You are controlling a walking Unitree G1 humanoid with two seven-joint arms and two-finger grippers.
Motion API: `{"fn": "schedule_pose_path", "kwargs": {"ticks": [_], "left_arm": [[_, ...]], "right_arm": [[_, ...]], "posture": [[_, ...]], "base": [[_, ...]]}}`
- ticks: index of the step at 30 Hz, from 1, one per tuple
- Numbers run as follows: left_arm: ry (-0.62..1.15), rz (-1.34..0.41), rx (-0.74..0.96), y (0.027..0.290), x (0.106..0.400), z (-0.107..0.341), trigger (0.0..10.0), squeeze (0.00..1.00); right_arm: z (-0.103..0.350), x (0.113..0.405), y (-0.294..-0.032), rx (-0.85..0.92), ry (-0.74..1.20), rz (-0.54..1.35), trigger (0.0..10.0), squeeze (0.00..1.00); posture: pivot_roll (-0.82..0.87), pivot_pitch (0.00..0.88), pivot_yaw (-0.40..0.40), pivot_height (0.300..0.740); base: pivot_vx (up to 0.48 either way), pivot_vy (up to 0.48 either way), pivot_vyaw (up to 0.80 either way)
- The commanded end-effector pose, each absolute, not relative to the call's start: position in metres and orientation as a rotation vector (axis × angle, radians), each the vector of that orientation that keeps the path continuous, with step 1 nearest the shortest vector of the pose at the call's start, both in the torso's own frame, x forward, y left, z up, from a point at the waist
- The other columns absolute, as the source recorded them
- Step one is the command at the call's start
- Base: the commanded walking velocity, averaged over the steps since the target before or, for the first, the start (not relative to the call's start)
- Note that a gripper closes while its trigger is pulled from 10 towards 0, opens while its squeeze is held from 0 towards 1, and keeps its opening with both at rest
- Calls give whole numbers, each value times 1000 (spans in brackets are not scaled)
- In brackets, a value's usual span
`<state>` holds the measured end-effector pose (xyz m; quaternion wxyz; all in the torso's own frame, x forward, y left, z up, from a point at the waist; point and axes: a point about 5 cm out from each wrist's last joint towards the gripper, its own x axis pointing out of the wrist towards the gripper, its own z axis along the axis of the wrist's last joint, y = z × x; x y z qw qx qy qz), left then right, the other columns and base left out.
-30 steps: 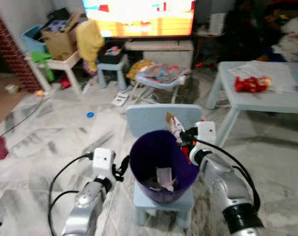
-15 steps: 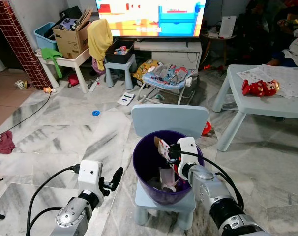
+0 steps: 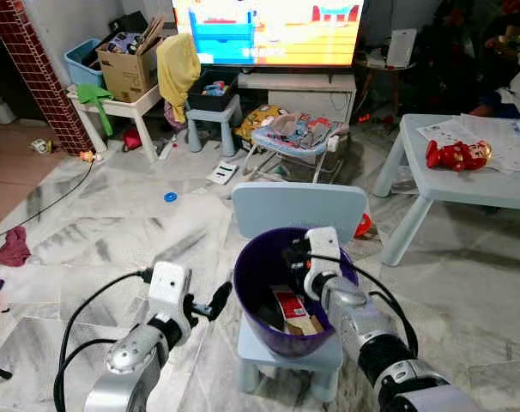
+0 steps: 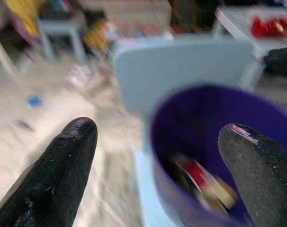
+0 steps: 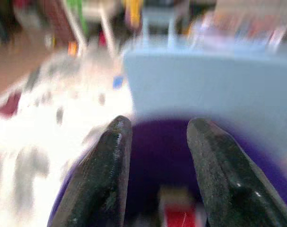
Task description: Picking trash to rubbish bin
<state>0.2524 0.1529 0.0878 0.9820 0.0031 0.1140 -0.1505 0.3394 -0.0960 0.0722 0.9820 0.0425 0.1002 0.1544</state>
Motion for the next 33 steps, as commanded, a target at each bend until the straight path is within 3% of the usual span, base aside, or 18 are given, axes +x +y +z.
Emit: {"fn": "schedule_pose_path", "kwargs": {"ticks": [1,3,12,23,24,25,26,33], "left_arm": [[160,-265,20,154,262,101,10000,1000],[148,-258,22,153,264,103,10000,1000],[39,-271,-34,132,286,133,10000,1000],[14,-231,-96,129,299,148,10000,1000],[12,-228,-95,130,300,149,10000,447],[11,-227,-98,131,301,149,10000,447],[12,-226,-100,131,301,149,10000,0],[29,-240,-130,126,298,147,10000,0]], "right_arm": [[97,347,-101,96,71,292,10000,1000],[101,347,-103,95,49,289,10000,1000],[167,330,-155,71,-227,152,10000,1000],[187,309,-185,67,-246,51,10000,1000],[187,309,-185,76,-235,46,10000,1000],[186,309,-185,84,-230,47,10000,1000],[186,309,-185,88,-226,48,10000,1000],[188,309,-178,103,-210,68,10000,1000]], "posture": [[89,0,29,740],[89,0,29,740],[16,0,46,740],[-5,0,55,740],[-5,0,55,740],[-4,0,56,740],[-4,0,56,740],[1,0,54,740]], "base": [[0,0,0],[0,0,0],[0,0,0],[0,0,0],[0,0,0],[0,0,0],[0,0,0],[0,0,0]]}}
